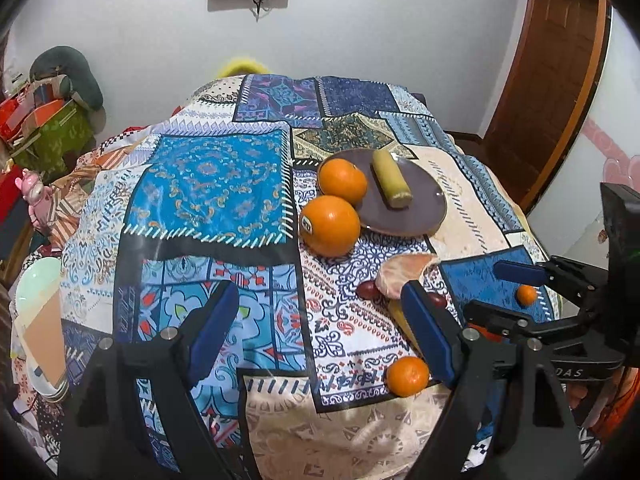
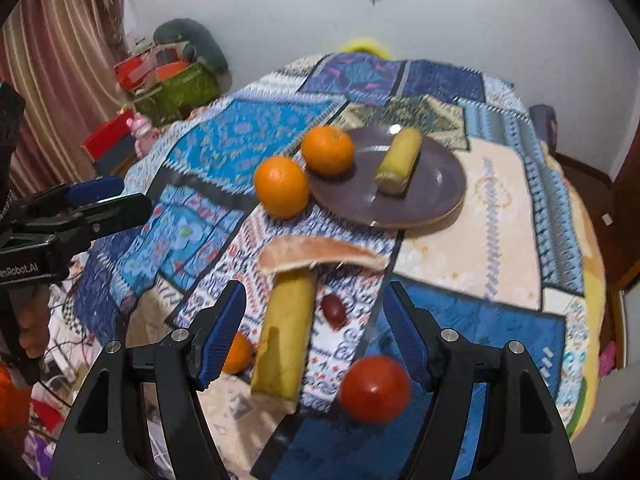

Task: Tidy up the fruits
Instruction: 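Close the right gripper on the second yellow corn cob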

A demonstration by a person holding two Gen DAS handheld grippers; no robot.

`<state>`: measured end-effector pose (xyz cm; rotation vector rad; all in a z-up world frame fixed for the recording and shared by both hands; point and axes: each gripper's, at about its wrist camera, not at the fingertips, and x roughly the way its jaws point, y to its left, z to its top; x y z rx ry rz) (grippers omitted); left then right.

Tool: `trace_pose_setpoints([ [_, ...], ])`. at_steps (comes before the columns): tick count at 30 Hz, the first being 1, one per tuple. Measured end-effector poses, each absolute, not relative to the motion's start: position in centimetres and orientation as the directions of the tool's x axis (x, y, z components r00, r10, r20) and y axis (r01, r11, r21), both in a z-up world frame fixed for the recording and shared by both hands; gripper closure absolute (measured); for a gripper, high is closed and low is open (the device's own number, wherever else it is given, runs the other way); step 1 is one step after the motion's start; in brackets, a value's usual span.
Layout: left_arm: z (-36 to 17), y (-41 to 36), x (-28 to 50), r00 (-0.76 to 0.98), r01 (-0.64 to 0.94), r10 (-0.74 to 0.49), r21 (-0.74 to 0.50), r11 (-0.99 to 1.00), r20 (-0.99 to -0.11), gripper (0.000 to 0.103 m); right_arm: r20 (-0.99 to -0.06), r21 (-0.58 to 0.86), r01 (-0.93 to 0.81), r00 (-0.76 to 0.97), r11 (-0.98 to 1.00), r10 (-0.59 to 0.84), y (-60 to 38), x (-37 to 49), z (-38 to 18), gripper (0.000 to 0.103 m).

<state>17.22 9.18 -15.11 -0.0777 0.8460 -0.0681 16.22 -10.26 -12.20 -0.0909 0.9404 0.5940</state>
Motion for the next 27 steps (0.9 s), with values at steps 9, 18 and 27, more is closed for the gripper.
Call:
trace_pose_setpoints([
  [9, -17.1, 9.6, 16.6, 0.636, 0.014, -0.096, -0.113, 0.994, -0.766, 0.02, -0.833, 0.227, -0.545, 0.32, 0.807, 0.451, -8.1, 16.4, -15.4, 0.065],
  [18, -19.7, 9.8, 16.5, 0.608, 0.013, -0.106, -0.124, 0.992, -0.787, 0.02, -0.862, 0.213, -0.549, 0.284, 0.808, 0.42, -7.2, 16.6, -16.9, 0.067],
  [27, -20.8, 10.9, 16.9, 0.594, -0.013, -0.121, -0.161, 0.987, -0.795, 0.02, -0.896, 0.199, -0.546, 0.235, 0.814, 0.377, -5.4, 18.4, -18.6, 0.064],
])
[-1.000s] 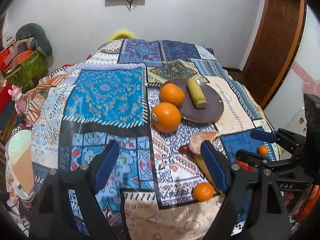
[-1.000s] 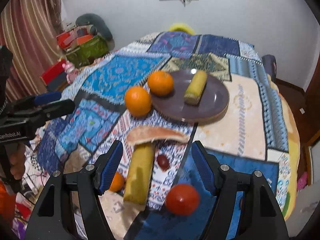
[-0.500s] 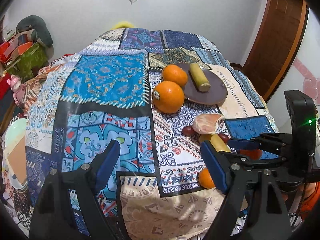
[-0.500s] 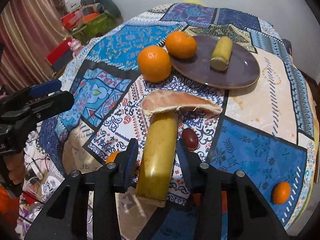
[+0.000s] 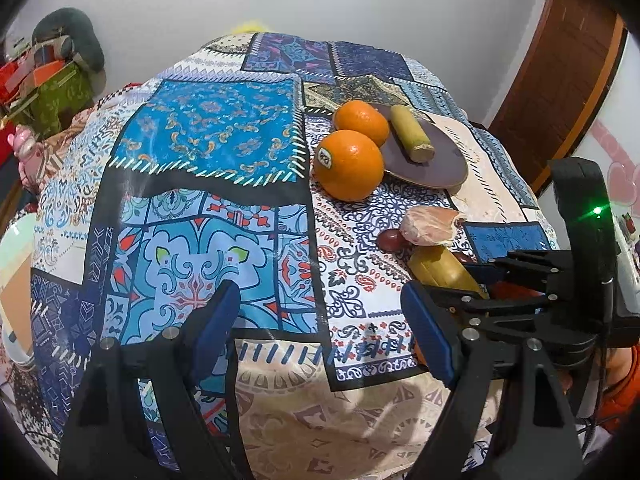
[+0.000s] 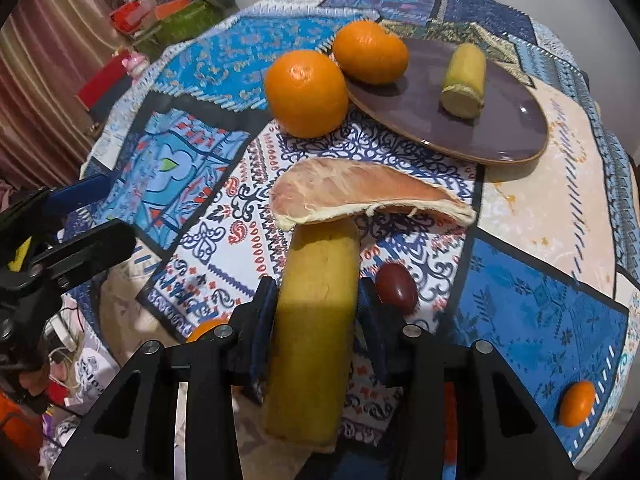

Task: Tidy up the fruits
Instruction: 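Close the right gripper on the second yellow corn cob, then lift the corn cob with the right gripper while the left gripper grasps another orange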

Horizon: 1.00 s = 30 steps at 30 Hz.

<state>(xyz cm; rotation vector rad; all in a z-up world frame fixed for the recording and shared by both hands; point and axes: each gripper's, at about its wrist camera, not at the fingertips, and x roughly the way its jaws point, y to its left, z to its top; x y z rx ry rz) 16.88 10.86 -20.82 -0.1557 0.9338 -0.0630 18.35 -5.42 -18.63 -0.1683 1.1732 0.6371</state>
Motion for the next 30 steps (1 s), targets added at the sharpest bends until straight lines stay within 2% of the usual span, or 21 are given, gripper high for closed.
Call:
trace_pose_setpoints([
  [2, -20.9, 11.1, 17.0, 0.594, -0.02, -0.121, -0.166, 0.986, -0.795, 0.02, -0.894, 0.194, -0.546, 0.242, 0.815, 0.376, -5.3, 18.5, -18.6, 0.067],
  [9, -20.2, 11.0, 17.7, 0.605, -0.019, -0.103, -0.143, 0.989, -0.79, 0.02, -0.871, 0.225, -0.555, 0.254, 0.801, 0.421, -6.0, 17.7, -17.7, 0.068],
  [17, -19.6, 9.7, 19.8, 0.615, -0.004, -0.089, -0.116, 0.993, -0.783, 0.02, -0.781, 0.214, -0.567, 0.389, 0.796, 0.488, -8.9, 17.0, -12.3, 0.069],
  [30, -20.9, 7.4, 26.5, 0.593, 0.014, -0.058, -0.062, 0.998, -0.803, 0.02, -0.677, 0.248, -0.51, 0.517, 0.823, 0.524, -13.6, 20.0, -8.3, 0.069],
])
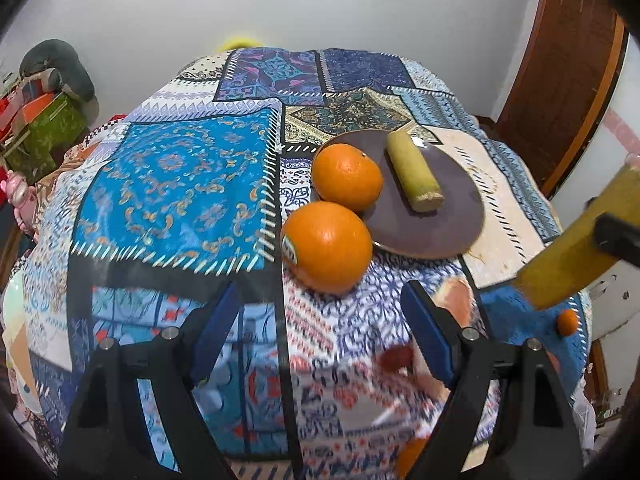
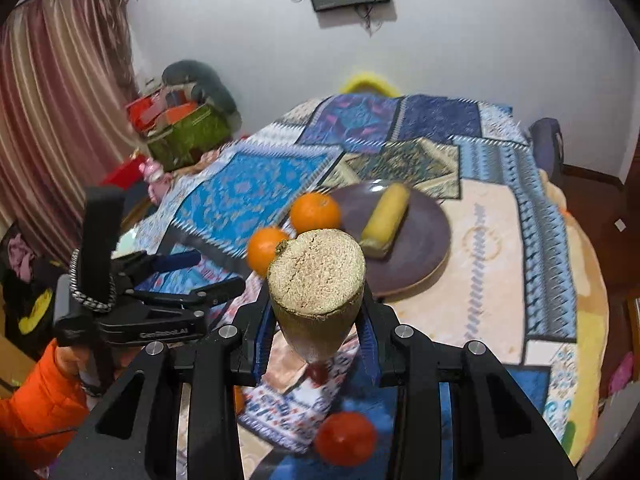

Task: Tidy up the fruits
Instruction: 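Lift the corn cob with the right gripper while the left gripper grasps another orange, then lower the orange onto the plate with the left gripper while the right gripper places the corn cob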

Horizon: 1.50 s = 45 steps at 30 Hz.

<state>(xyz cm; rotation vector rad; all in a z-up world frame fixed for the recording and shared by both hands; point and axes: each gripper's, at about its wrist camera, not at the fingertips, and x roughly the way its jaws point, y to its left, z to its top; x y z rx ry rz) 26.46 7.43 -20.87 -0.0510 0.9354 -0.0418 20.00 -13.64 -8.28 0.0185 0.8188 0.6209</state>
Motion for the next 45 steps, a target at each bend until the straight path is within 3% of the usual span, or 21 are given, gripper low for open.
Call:
trace_pose_setpoints([
  [13, -24.6, 7.2, 31.4, 0.537, 0.013, -0.042, -0.041, 0.999, -0.842, 0.02, -0.682, 0.258, -0.434, 0.551, 0.863, 0.481, -17.4, 23.7, -9.7, 0.069],
  [17, -25.0, 7.1, 31.6, 0.541, 0.03, -0.087, -0.084, 0.996, -0.837, 0.036, -0.687, 0.257, -0.426, 0.551, 0.868, 0.474, -17.6, 24.4, -10.1, 0.069],
  [21, -24.8, 6.9, 31.4, 0.545, 0.036, -0.075, -0.066, 0.997, -0.835, 0.036, -0.687, 0.256, -0.43, 0.549, 0.866, 0.476, -17.5, 24.7, -10.3, 0.069],
  [45, -16.4, 5.7, 33.5, 0.678, 0.063, -0.097, -0.074, 0.995, -0.729, 0.037, -0.685, 0.24, -0.475, 0.535, 0.847, 0.495, -15.8, 28.4, -10.2, 0.069],
])
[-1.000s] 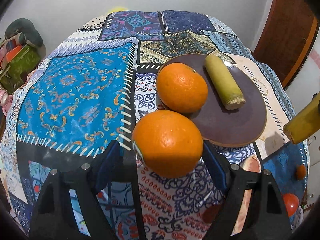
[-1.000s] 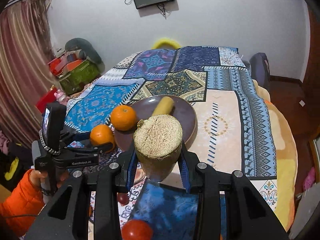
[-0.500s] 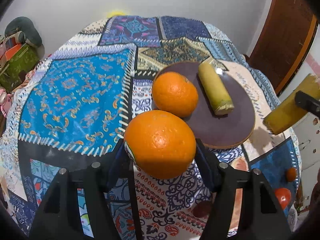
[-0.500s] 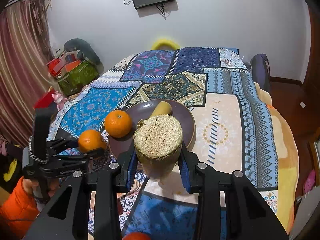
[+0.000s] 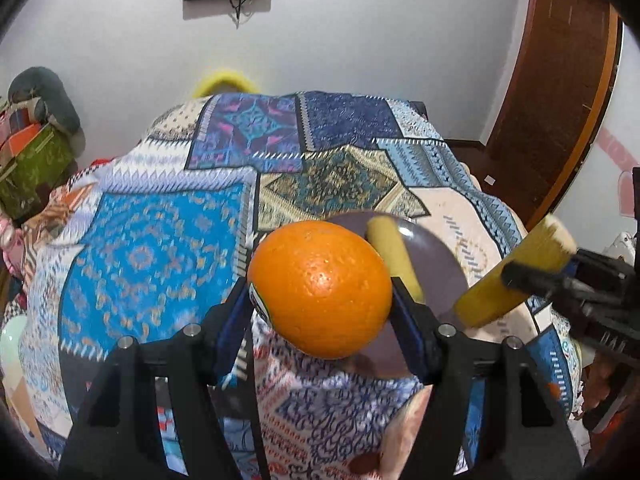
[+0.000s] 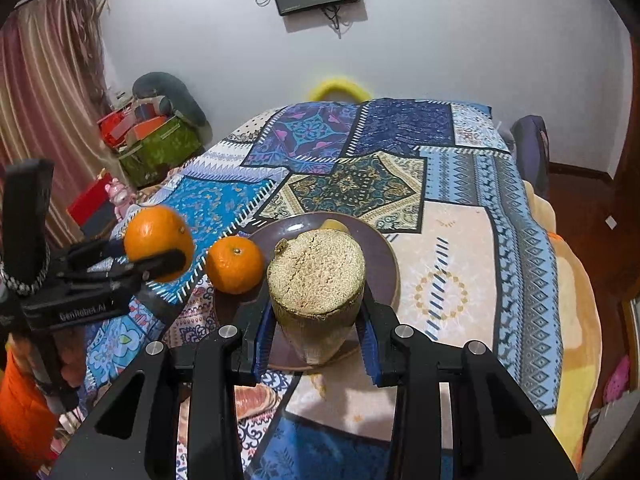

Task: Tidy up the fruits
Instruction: 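Lower the orange onto the plate with the left gripper while the right gripper places the corn cob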

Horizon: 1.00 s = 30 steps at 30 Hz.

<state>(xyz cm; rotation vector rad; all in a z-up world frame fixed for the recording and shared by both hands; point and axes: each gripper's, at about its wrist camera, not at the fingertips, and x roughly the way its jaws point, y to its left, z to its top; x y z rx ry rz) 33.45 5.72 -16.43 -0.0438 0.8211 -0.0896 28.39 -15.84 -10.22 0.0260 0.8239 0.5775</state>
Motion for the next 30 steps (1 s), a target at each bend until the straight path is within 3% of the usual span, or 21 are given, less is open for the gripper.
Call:
trace_pose_setpoints([
  [9, -17.6, 4.3, 37.6, 0.653, 0.092, -0.111, -0.067, 0.993, -0.749, 0.037, -0.719, 0.223, -0.499, 0.496, 0.837, 0.487, -14.4, 30.4, -12.0, 0.069],
  [17, -19.5, 2.8, 41.2, 0.635, 0.104, -0.06, 0.008, 0.995, -0.771, 0.037, -0.742, 0.215, -0.491, 0.479, 0.844, 0.468, -14.1, 32.5, -13.5, 0.069],
  [30, -23.2, 3.1, 45.0, 0.529, 0.095, -0.086, -0.041, 0.995, -0.844, 0.036, -0.72, 0.232, -0.49, 0.495, 0.84, 0.487, -13.7, 34.9, -13.9, 0.068],
])
